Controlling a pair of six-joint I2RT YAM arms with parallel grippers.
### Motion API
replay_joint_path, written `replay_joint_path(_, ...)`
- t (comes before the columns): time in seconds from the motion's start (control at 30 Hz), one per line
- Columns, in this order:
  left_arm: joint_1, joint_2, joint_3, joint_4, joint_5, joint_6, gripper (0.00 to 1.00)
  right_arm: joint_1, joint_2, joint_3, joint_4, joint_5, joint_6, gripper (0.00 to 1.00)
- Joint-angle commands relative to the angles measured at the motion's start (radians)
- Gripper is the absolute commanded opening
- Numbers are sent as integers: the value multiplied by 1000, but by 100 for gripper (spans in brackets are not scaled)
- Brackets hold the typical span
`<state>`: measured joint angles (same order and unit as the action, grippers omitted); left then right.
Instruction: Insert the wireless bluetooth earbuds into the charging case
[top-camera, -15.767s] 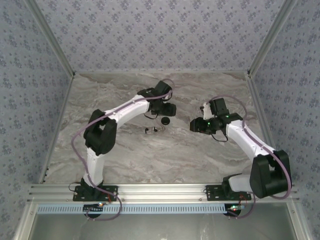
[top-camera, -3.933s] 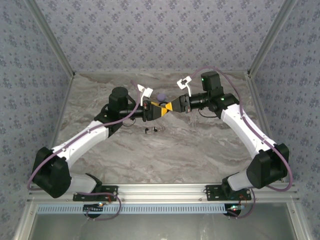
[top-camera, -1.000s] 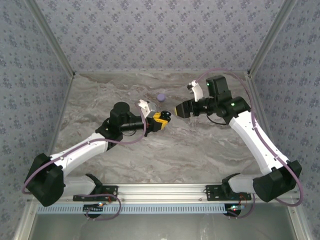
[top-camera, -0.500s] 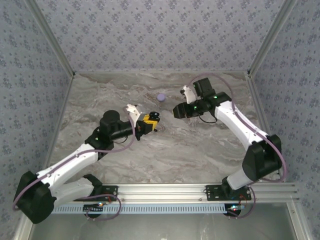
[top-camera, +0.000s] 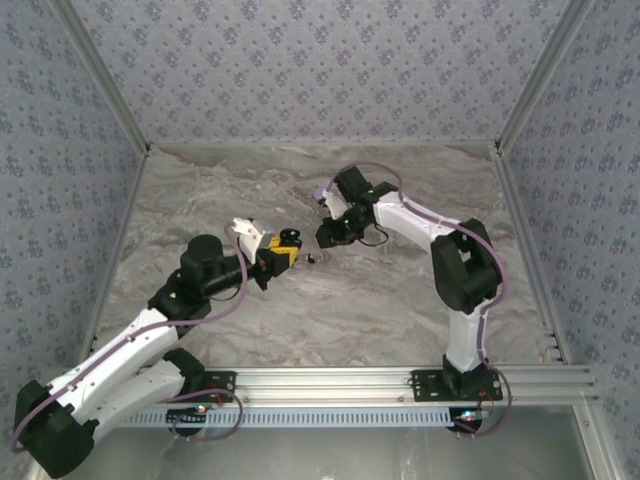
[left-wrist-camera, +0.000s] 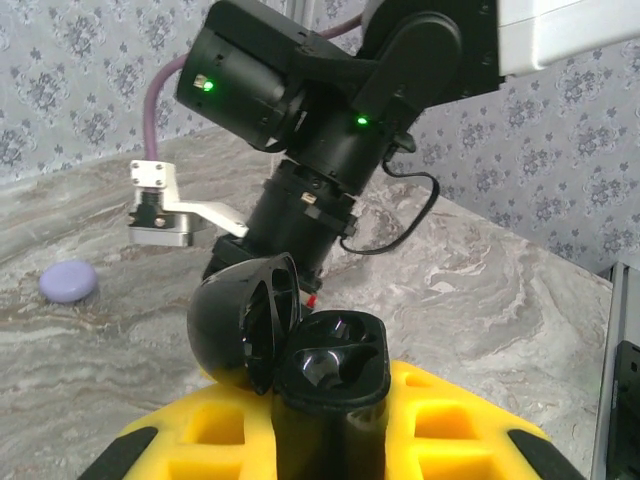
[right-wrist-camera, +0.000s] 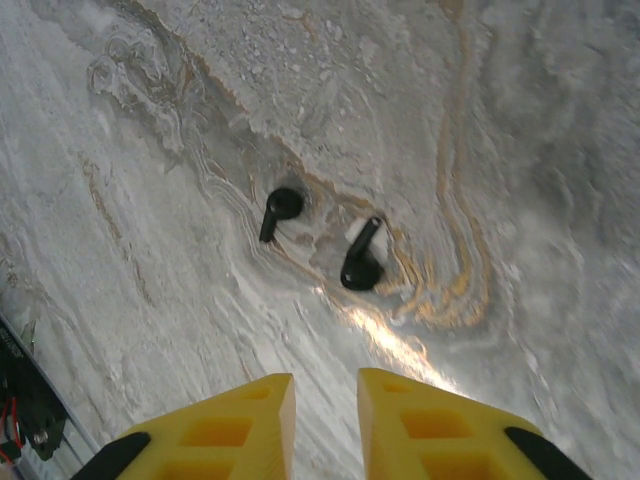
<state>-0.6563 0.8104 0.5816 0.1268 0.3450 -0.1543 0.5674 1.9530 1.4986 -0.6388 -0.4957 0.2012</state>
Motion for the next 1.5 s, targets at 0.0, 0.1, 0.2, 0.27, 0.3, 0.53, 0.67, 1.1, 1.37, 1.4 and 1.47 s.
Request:
replay_joint_path(0.0, 0, -36, -14, -17, -32, -35, 14, 19, 70, 70, -7, -22, 23, 20)
replay_joint_path(0.1, 0, -58, -25, -32, -51, -38, 14, 33, 135, 123, -14, -33, 35, 16)
replay_joint_path(0.2, 0, -73, -32, -42, -64, -36, 14, 47, 191, 177, -32, -35, 37, 14)
replay_joint_path(0.27, 1, -79, -34, -45, -66, -36, 14, 54, 224, 209, -43, -37, 38, 12)
replay_joint_path(0.3, 0, -79, -35, -46, -66, -36, 14, 56, 241, 225, -50, -38, 39, 12)
replay_joint_path(0.53, 0, -85, -34, -52, -72, -33, 14, 68, 329, 297, -86, -23, 47, 11)
replay_joint_path(0.67, 0, -85, -35, -55, -70, -33, 14, 68, 354, 306, -97, -17, 51, 11)
replay_joint_path(1.1, 0, -82, -42, -49, -70, -37, 14, 68, 352, 299, -169, 114, 43, 12)
replay_joint_path(1.37, 0, -70, -44, -33, -66, -43, 14, 65, 307, 266, -213, 211, 40, 12)
replay_joint_path(1.4, 1, -69, -45, -32, -65, -43, 14, 66, 302, 258, -215, 220, 38, 12)
replay_joint_path(1.47, 0, -66, -44, -29, -63, -44, 14, 63, 295, 250, -214, 223, 39, 12)
